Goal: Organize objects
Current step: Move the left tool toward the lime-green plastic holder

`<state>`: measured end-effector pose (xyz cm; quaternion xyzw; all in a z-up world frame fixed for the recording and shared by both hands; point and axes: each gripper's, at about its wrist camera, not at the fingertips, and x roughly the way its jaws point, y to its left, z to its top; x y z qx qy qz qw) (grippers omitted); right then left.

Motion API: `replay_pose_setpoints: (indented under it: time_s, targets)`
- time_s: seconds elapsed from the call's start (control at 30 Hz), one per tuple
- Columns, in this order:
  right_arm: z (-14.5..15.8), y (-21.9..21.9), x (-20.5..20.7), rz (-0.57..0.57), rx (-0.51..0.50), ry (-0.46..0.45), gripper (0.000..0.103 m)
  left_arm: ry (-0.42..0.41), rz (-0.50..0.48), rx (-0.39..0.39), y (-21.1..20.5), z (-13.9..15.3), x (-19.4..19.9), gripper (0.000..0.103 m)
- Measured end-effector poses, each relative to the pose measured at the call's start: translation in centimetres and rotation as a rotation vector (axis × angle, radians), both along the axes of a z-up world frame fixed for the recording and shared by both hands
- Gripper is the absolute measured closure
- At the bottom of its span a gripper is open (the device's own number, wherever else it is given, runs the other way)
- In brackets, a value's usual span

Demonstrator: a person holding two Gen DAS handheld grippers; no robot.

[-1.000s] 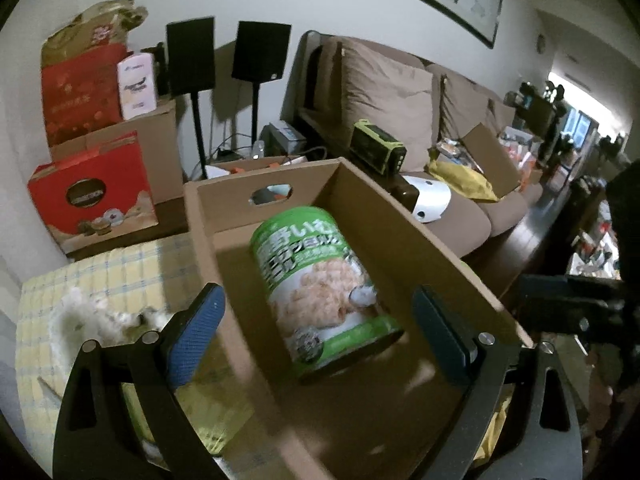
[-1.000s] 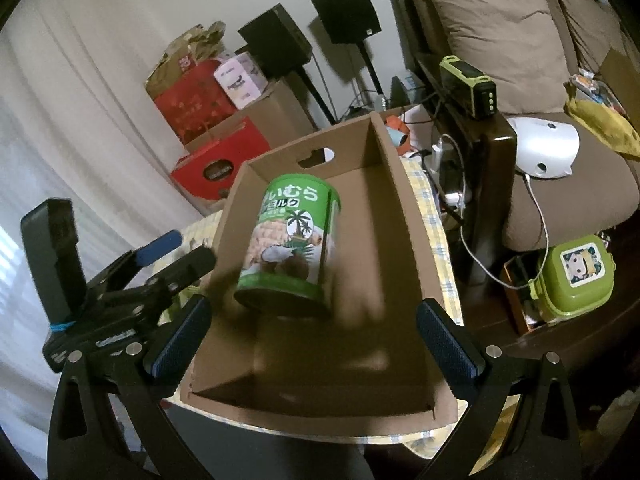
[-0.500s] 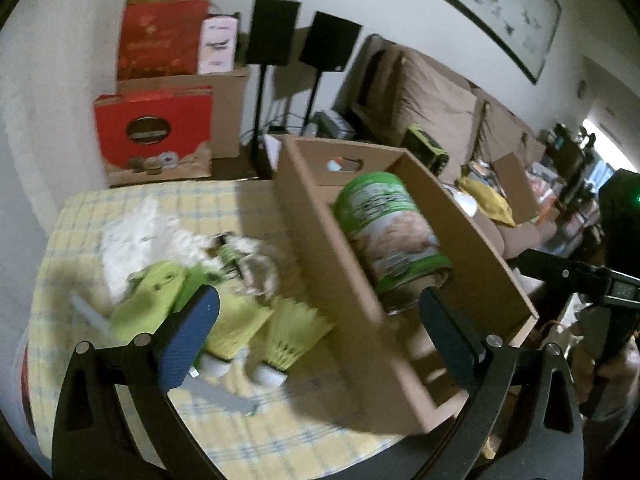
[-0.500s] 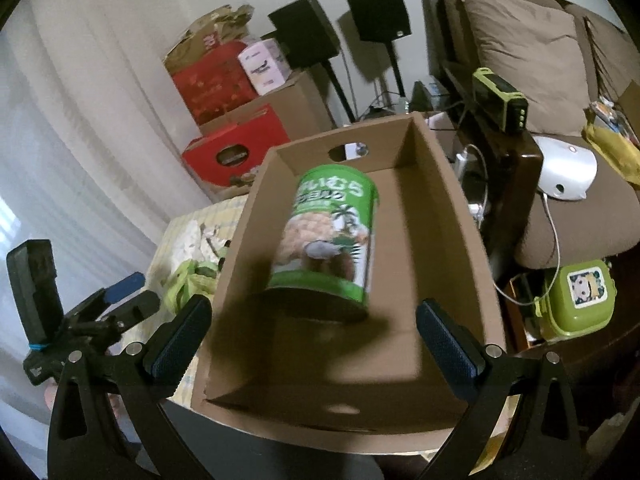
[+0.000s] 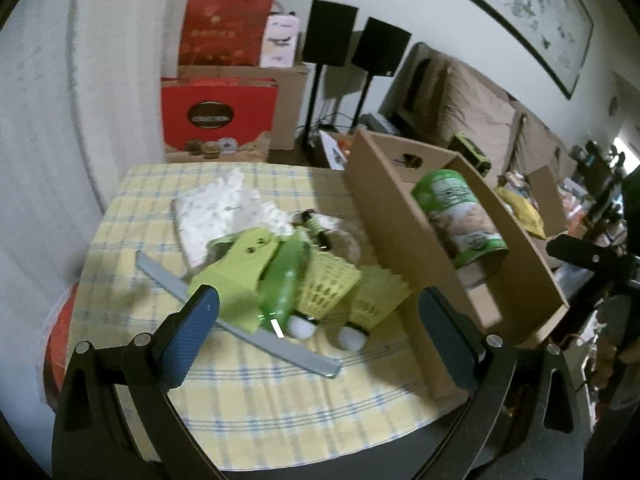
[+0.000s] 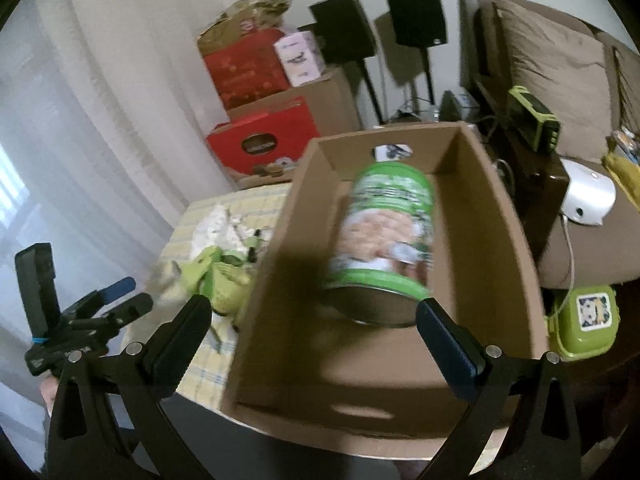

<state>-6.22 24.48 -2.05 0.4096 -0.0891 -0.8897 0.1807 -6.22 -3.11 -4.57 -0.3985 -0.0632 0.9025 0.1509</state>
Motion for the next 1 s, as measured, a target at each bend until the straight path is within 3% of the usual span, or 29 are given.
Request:
replay_pose_setpoints:
  time_s: [0.57, 1.0]
  targets:
    - [-0.3, -8.9, -2.4, 0.160, -0.018, 0.006, 0.000, -0.029, 0.116, -0.051, -5.3, -2.8, -0.6, 0.003]
    - [-2.2, -11.3, -4.1, 0.184, -0.031, -0.057, 0.000, -0.041, -0.004, -0.111, -3.8, -5.8, -4.3, 0.004]
